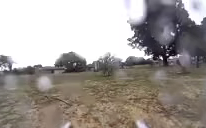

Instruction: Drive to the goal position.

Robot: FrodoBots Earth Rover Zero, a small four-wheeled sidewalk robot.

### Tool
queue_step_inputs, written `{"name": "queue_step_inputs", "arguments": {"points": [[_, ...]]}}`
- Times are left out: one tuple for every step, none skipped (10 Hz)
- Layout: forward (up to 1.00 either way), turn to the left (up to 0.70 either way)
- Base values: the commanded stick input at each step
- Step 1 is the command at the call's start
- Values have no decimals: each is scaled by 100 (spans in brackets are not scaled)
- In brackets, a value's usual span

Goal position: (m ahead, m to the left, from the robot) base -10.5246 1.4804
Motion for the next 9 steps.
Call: {"name": "queue_step_inputs", "arguments": {"points": [[0,-65],[0,-9],[0,0],[0,0],[0,0],[0,0],[0,0],[0,-28],[0,-81]]}}
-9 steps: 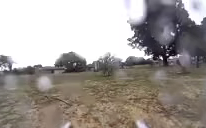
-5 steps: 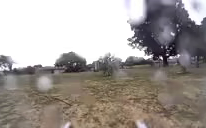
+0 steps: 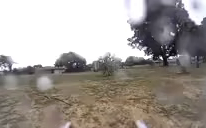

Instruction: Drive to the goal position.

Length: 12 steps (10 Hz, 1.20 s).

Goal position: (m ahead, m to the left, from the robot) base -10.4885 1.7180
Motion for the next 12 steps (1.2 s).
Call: {"name": "queue_step_inputs", "arguments": {"points": [[0,-100],[0,-100],[0,-100],[0,-100],[0,-100],[0,-100],[0,-100],[0,-100],[0,-100],[0,-100],[0,-100],[0,-100]]}}
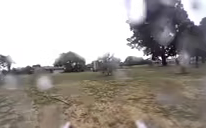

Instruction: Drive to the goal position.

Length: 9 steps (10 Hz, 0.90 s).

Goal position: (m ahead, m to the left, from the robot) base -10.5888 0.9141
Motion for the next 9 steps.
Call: {"name": "queue_step_inputs", "arguments": {"points": [[0,-100],[0,-100],[0,-100],[0,-100],[0,-100],[0,-100],[0,-100],[0,-100],[0,-100]]}}
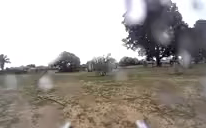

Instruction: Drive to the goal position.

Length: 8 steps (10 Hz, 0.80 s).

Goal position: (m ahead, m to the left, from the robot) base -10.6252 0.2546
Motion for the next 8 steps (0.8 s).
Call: {"name": "queue_step_inputs", "arguments": {"points": [[1,-94],[7,-50],[100,-40],[100,-40],[100,-40],[100,-40],[100,-40],[100,-40]]}}
